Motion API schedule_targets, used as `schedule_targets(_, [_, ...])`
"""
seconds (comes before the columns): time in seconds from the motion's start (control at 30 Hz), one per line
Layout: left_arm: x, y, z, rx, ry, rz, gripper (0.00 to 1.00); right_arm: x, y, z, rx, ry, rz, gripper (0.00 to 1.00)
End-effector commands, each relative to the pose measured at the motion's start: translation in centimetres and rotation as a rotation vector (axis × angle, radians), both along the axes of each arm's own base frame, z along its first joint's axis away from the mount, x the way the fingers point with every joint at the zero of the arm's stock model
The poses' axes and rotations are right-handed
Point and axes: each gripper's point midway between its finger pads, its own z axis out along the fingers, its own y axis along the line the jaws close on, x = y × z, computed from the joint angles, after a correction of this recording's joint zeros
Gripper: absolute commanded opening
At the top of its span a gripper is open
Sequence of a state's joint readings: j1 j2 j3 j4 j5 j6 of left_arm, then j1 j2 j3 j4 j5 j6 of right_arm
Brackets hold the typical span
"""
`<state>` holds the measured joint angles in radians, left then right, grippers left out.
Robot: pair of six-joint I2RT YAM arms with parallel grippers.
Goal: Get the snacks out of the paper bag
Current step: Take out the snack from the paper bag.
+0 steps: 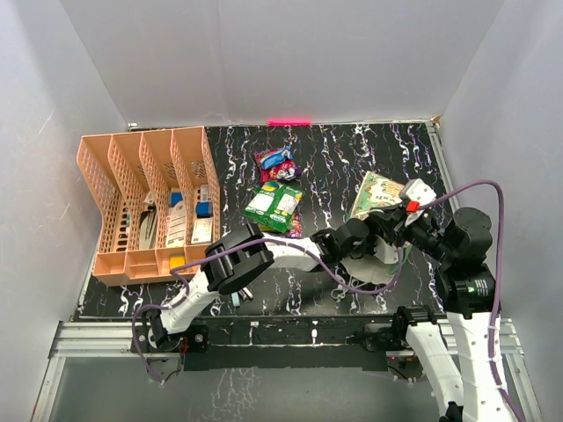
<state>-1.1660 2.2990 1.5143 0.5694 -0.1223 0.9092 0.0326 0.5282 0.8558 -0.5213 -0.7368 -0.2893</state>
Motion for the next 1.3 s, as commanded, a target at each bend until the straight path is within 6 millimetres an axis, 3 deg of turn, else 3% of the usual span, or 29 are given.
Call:
schedule_targets(0.0, [1.5,-0.7,0.8,-0.008,-0.047,0.03,0.5,-0.8,0.6,4.3,0.02,-0.128,0.035,0.07])
schedule_targets(0.07, [2.2,-0.8,1.0,-0.009,-0.055,0.056,0.44,-0.9,0.5,4.5,0.02,-0.131,0.034,0.07])
schedule_targets(0.17, [2.9,-0.9,2.4,-0.026,-0.091,0.079,0.25,-0.8,0.4,4.3,0.019,-0.131,0.024,0.07])
schedule_targets(0.3, [1.6,-0.6,5.1,-0.075,-0.052,0.062,0.0,-0.1,-0.2,4.3,0.027,-0.134,-0.023,0.07])
schedule_targets(0.37, [0.0,-0.3,7.2,-0.112,-0.014,0.027,0.0,0.4,-0.6,4.5,0.038,-0.143,-0.063,0.07])
schedule_targets(0.53, [-5.7,1.4,9.0,-0.165,0.163,-0.109,0.0,2.2,-2.4,5.3,0.072,-0.169,-0.197,0.07])
schedule_targets(0.7, [-9.8,4.3,11.6,-0.207,0.32,-0.166,0.0,4.1,-4.7,5.4,0.063,-0.172,-0.34,0.07])
schedule_targets(0.9, [-15.8,7.5,15.4,-0.186,0.458,-0.298,0.0,4.6,-5.1,5.2,0.038,-0.188,-0.358,0.07])
schedule_targets(1.1, [-18.9,12.6,22.1,-0.249,0.529,-0.328,0.0,4.6,-5.8,4.5,0.01,-0.189,-0.391,0.07])
schedule_targets(1.27, [-19.5,18.5,27.0,-0.304,0.522,-0.241,0.0,4.3,-6.1,3.9,-0.01,-0.184,-0.407,0.07])
